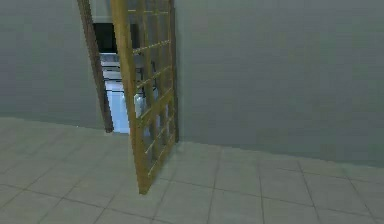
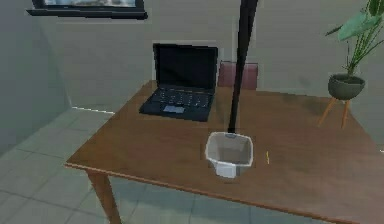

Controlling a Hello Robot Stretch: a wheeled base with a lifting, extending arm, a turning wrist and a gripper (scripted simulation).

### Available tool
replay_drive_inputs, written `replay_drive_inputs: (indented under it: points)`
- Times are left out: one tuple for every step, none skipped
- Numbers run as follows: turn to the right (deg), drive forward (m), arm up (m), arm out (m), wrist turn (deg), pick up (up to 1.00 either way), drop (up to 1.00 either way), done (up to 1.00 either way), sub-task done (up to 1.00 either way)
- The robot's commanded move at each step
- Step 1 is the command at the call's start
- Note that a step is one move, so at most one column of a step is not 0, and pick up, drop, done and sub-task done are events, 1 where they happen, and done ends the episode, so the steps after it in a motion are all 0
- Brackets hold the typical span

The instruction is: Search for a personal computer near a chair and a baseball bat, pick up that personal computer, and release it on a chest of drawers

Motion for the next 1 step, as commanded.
replay_drive_inputs:
  points:
    - [36.0, 0.00, 0.00, 0.00, 0.0, 0.00, 0.00, 0.00, 0.00]
